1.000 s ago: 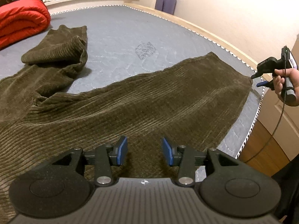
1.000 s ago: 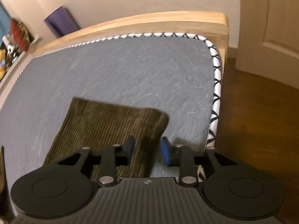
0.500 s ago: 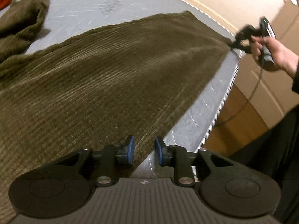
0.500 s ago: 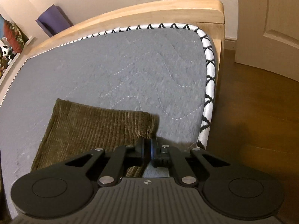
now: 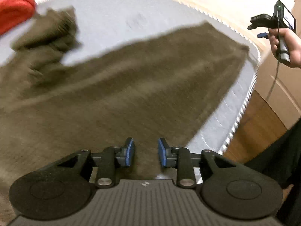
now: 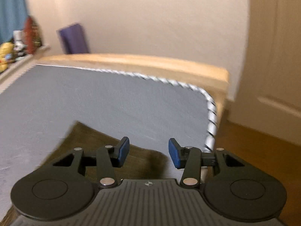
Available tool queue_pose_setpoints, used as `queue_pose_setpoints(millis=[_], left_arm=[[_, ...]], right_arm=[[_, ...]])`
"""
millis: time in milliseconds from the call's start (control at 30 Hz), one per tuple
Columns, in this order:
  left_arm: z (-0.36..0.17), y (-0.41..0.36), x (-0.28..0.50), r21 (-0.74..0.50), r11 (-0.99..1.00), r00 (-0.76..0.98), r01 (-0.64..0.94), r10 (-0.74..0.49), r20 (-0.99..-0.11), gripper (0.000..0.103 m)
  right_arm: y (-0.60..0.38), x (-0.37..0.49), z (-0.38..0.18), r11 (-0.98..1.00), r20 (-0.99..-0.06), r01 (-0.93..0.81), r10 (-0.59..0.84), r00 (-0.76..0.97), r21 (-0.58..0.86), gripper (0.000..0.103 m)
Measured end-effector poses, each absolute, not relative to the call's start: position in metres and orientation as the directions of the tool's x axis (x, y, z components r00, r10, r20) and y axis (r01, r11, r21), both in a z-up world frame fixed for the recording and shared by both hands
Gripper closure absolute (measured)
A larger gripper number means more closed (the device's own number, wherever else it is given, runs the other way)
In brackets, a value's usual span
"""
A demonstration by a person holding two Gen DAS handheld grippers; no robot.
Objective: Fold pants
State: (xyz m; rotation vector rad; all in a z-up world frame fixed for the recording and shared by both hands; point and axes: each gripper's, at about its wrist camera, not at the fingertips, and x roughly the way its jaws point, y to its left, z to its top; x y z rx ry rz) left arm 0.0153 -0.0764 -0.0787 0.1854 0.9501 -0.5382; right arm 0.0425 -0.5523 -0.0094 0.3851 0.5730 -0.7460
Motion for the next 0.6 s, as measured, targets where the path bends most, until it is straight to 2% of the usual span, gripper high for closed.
queue_pose_setpoints(millis=[33, 100, 200, 300, 400, 500, 600], left_arm=[[-0.072, -0.068, 0.014, -0.065, 0.867, 0.501, 0.494, -0.345, -0.794, 0.065], [-0.059, -0.048, 0.017, -0.062, 0.901, 0.558, 0.430, -0.319, -0.766, 0.063], [-0.046, -0.008, 0.019, -0.042, 0.950, 0.632, 0.311, -0.240, -0.737, 0.063], [-0.035, 0.041, 0.018, -0.040, 0.985, 0.678, 0.166, -0.144, -0.721, 0.055], [-0.030, 0.093, 0.016, -0.052, 0.999, 0.689, 0.010, -0.044, -0.723, 0.041], [-0.031, 0.139, 0.014, -0.061, 0.991, 0.675, -0.119, 0.036, -0.737, 0.028], [-0.035, 0.181, 0.014, -0.071, 0.975, 0.640, -0.212, 0.084, -0.764, 0.022]], right_arm=[[-0.537, 0.047, -0.001, 0.718, -0.578, 0.689, -0.521, 0.628, 0.100, 0.055], [-0.505, 0.052, 0.012, 0.783, -0.516, 0.620, -0.511, 0.687, 0.049, 0.055], [-0.455, 0.060, 0.028, 0.858, -0.470, 0.511, -0.430, 0.771, 0.054, 0.055], [-0.401, 0.059, 0.043, 0.920, -0.432, 0.378, -0.300, 0.850, 0.106, 0.053], [-0.335, 0.043, 0.044, 0.976, -0.378, 0.197, -0.147, 0.914, 0.096, 0.049], [-0.276, 0.030, 0.028, 0.996, -0.399, 0.012, 0.022, 0.917, 0.084, 0.048], [-0.228, 0.029, 0.014, 0.978, -0.477, -0.172, 0.209, 0.854, 0.121, 0.048]])
